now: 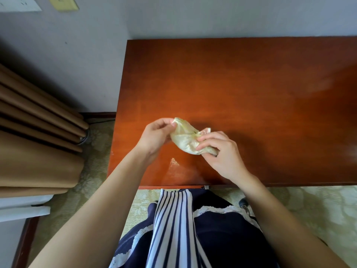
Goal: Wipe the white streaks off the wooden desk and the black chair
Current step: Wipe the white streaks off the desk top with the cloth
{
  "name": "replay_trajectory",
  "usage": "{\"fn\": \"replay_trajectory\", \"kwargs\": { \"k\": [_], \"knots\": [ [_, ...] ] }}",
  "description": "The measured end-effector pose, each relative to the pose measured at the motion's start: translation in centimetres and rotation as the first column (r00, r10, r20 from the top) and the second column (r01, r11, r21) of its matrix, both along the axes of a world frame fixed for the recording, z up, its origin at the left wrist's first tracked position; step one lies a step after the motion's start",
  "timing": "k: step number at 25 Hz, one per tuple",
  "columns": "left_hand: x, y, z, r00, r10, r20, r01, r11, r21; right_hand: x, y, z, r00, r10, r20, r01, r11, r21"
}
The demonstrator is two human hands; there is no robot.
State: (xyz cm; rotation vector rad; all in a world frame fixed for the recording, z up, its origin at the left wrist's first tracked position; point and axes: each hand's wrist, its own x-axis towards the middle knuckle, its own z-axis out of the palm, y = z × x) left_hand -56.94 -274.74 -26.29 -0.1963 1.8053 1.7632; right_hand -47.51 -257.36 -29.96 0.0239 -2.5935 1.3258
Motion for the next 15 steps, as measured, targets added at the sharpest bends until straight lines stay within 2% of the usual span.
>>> {"fn": "replay_trajectory", "kwargs": {
  "k": [3, 5, 7, 9, 12, 15],
  "knots": [
    [-0.5, -0.2, 1.1, 0.992, 0.04, -0.122, -0.032, 0.997, 0.068, 1.2, 0.8, 0.3, 0.986, 0.039, 0.163, -0.024, 0.995, -0.092],
    [-0.7, -0.6, 1.7, 0.985, 0.066, -0.16, -0.051, 0.994, 0.098, 1.4, 1.2, 0.6, 0.973, 0.015, 0.231, 0.007, 0.995, -0.097],
    [-1.0, -1.1, 2.3, 0.972, 0.033, -0.234, -0.026, 0.999, 0.032, 0.8, 1.3, 1.0, 0.966, -0.085, 0.243, 0.108, 0.99, -0.085],
    [-1.1, -1.5, 3.0, 0.939, -0.041, -0.341, 0.006, 0.995, -0.102, -0.5, 0.6, 1.9, 0.958, -0.146, 0.247, 0.176, 0.979, -0.101],
    [-1.2, -1.5, 3.9, 0.893, -0.095, -0.439, 0.026, 0.987, -0.161, -2.8, -1.6, 3.3, 0.96, -0.059, 0.274, 0.092, 0.99, -0.111],
    [-1.3, -1.8, 3.7, 0.886, -0.108, -0.451, 0.041, 0.987, -0.156, -3.9, -3.7, 3.9, 0.959, 0.037, 0.281, -0.007, 0.994, -0.106]
  ]
}}
